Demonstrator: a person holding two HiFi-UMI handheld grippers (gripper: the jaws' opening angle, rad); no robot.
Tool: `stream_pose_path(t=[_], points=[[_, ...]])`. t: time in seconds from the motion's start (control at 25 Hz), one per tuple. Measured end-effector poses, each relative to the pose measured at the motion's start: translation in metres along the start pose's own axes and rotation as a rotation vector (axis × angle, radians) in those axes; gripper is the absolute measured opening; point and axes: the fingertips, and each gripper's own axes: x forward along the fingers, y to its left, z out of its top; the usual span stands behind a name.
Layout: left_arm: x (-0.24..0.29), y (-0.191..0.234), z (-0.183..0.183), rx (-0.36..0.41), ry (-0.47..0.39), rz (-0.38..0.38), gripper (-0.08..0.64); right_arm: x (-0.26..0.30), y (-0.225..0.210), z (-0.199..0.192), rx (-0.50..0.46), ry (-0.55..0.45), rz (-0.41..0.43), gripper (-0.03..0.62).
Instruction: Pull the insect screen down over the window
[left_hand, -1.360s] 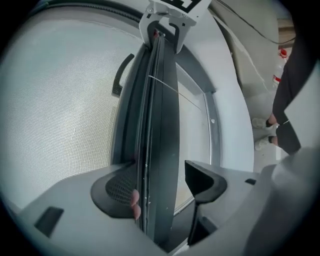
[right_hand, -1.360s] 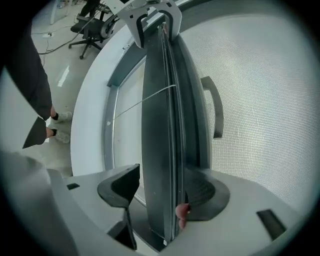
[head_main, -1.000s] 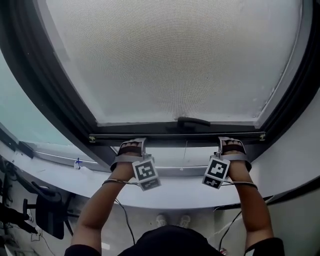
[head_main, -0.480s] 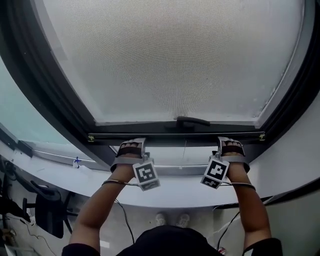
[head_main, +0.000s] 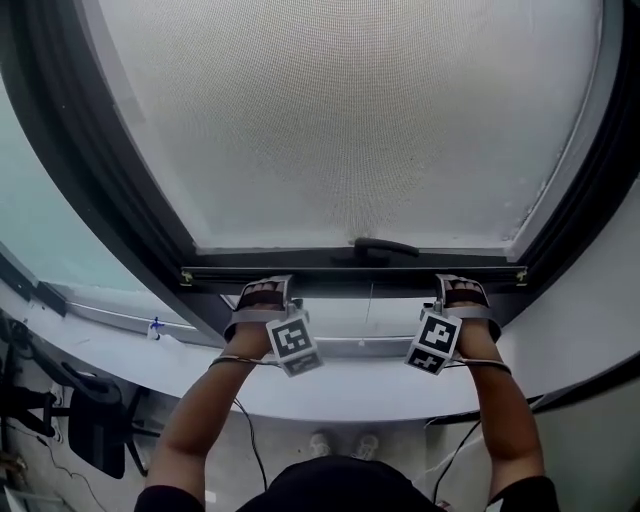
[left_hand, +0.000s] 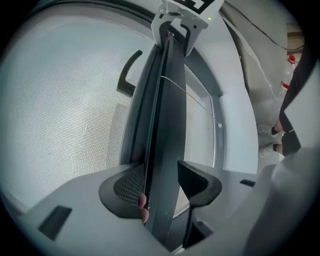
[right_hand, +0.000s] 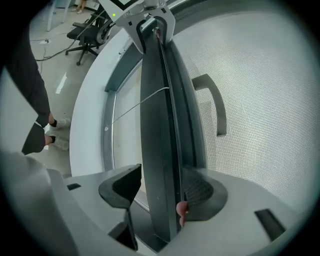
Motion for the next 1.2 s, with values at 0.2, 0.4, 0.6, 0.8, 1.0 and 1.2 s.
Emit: stream_pose_path(t=[0.2,0.4,0.6,0.8,1.0,1.2], points=[[-0.001,0.0,0.0,-0.009,0.002,-0.016,0.215,-0.009,0.002,0.001,0.023,-0.023,0.026,0.265],[-0.017,0.01,0.008,-0.057,-0.022,0.064,0.215,-0.015,-0.008,0.0,0.125,-0.106,-0.077,0.265],[-0.056,0.023,0.035,-0.318,-0.184,0.079,0.195,-0.056,-0.012,0.028,0.355,-0.345,-0.092,0.265],[-0.093,0.031,0.052,-0.682,-0.395,0.113,0.195,-0.108,-0.039,0.044,0.718,-0.598,-0.088,0.264],[-0.114,0.038,0.064,-0.984,-0.55,0.173,0.195,-0.125,-0.041,0.041,0.904,-0.723,-0.136,0.173],[-0.13,0.028,0.06,-1.129,-0.574,0.268,0.04,-0.129,-0.024,0.052,0.92,-0.801,-0.159,0.054]])
